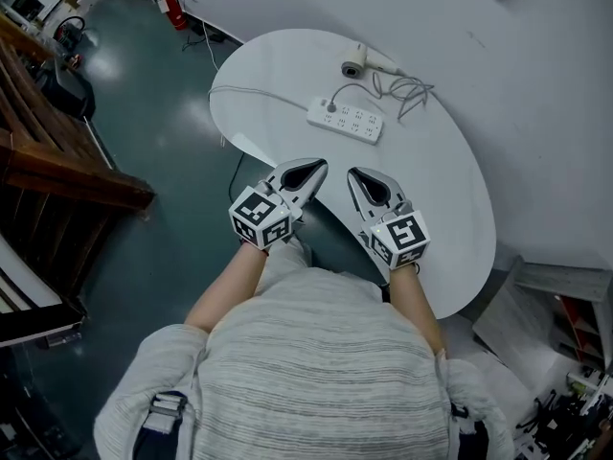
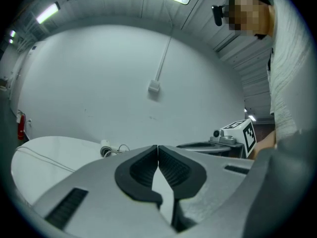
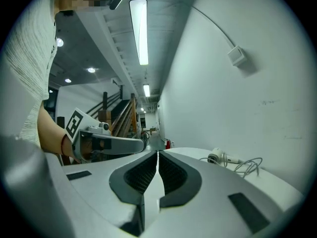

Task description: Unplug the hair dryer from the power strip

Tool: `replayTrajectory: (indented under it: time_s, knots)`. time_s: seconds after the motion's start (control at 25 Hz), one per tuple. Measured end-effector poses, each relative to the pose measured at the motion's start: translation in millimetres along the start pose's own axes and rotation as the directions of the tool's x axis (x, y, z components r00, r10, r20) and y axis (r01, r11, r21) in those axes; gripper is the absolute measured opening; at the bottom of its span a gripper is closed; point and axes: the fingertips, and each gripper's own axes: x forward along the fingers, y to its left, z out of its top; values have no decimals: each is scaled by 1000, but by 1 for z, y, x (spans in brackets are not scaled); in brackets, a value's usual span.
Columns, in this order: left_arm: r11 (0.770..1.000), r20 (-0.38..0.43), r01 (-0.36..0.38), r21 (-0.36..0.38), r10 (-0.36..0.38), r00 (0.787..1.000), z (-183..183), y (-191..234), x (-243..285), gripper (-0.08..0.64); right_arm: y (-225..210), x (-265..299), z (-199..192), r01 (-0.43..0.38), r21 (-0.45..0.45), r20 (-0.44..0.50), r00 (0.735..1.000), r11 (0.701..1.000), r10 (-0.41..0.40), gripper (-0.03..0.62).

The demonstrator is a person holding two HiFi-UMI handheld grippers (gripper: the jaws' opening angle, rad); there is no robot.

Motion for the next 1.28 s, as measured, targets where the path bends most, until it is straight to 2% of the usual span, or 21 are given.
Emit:
replayTrajectory:
  time_s: [0.36, 0.56, 0.8, 0.96, 1.2, 1.28]
  knots:
    - [993, -120, 114, 34, -109, 987, -9, 93, 38, 8, -44, 91, -10, 83, 40, -58, 995, 996, -81, 28]
    - [972, -220, 213, 102, -187, 958, -17, 132, 55, 8, -59, 133, -20, 140, 72, -101, 986, 988, -132, 28]
    - [936, -295, 316, 154, -262, 919, -26, 163, 72, 14, -77, 162, -33, 235, 99, -147, 965, 967, -219, 28]
    - [916, -341, 361, 176, -288, 895, -36, 180, 78, 57, -88, 174, -43, 274, 108, -181, 951, 956, -252, 28]
    - [880, -448, 421, 218, -293, 844, -60, 192, 97, 255, -107, 182, -58, 283, 80, -245, 935, 956, -256, 29]
    - [866, -484, 445, 230, -295, 824, -68, 195, 105, 281, -114, 186, -63, 276, 89, -253, 936, 957, -247, 29]
